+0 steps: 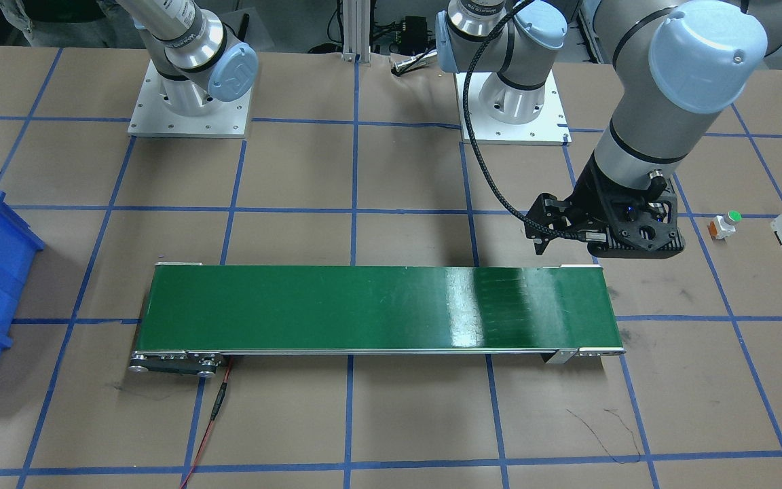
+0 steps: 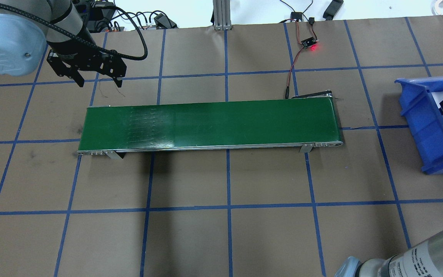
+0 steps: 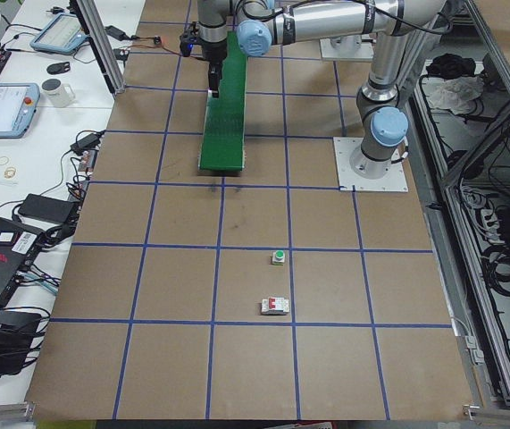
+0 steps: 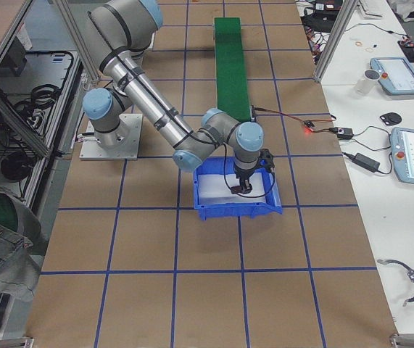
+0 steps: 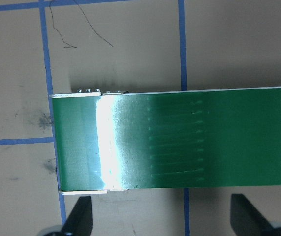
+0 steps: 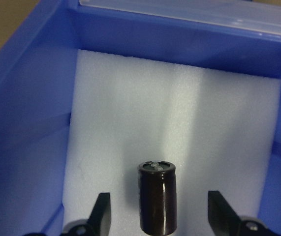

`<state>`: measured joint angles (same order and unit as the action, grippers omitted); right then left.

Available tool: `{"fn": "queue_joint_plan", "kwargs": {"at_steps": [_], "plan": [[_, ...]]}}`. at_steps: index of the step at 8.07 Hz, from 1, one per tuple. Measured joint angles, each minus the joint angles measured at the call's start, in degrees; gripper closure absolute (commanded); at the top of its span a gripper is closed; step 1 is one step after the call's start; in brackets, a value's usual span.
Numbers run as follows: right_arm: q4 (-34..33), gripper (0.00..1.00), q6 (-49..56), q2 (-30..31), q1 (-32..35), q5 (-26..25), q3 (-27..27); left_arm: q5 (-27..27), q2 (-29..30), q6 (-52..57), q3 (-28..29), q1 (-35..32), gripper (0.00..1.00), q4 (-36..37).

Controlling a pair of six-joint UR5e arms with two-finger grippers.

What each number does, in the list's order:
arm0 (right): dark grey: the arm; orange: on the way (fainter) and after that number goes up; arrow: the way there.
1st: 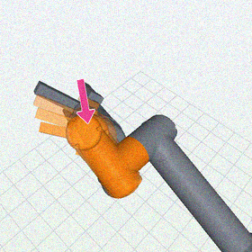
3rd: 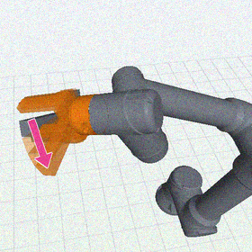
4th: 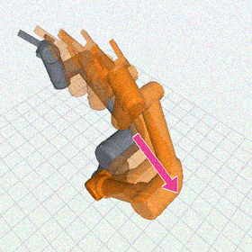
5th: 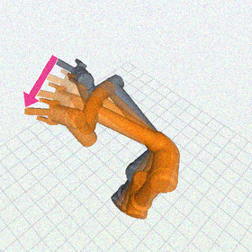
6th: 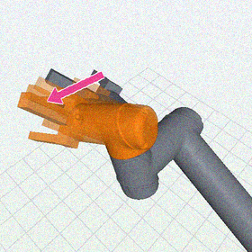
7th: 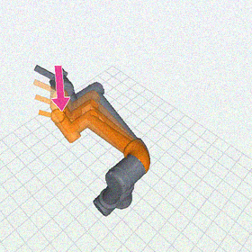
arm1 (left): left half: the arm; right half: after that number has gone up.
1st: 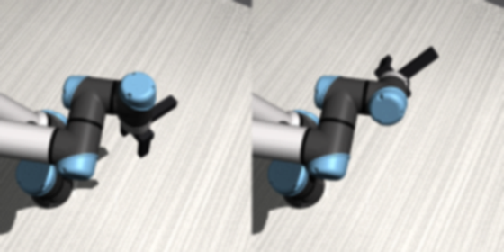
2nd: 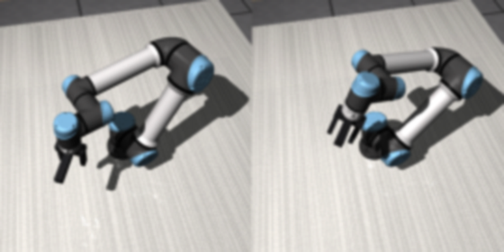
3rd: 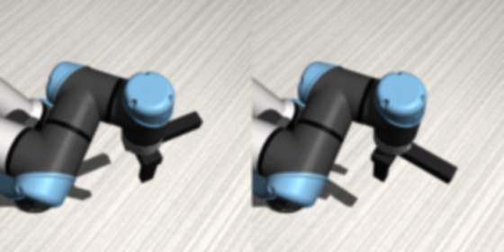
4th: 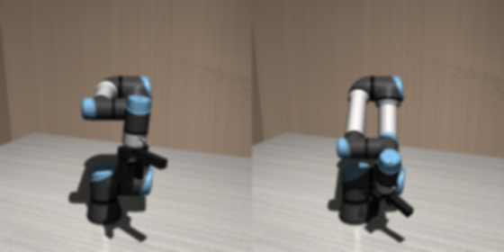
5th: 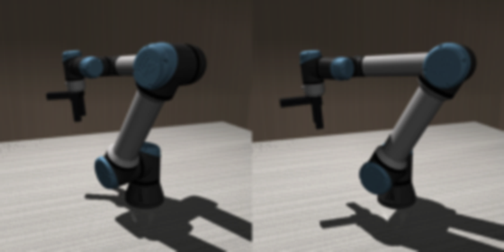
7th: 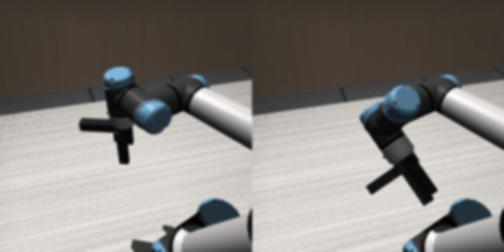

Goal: Move capacitor from left to right

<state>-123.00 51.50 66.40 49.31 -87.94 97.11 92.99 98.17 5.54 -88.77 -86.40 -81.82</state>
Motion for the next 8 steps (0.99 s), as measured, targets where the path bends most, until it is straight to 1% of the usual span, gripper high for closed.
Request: {"fn": "queue_joint_plan", "kwargs": {"at_steps": [3,6,7,8], "plan": [[-0.32,0.00,-0.23,2.65,-0.01,0.78,-0.08,0.00,0.01,0.00,-0.03,0.00,0.00,0.00],[1.30,0.00,-2.06,8.69,0.16,0.03,-0.14,0.00,0.07,0.00,-0.08,0.00,0.00,0.00],[4.14,0.00,-4.24,11.17,0.45,-0.11,-0.41,0.00,0.08,0.00,-0.08,0.00,0.00,0.00],[8.84,0.00,-7.76,14.36,1.13,0.13,-0.77,0.00,0.09,0.00,-0.09,0.00,0.00,0.00]]}}
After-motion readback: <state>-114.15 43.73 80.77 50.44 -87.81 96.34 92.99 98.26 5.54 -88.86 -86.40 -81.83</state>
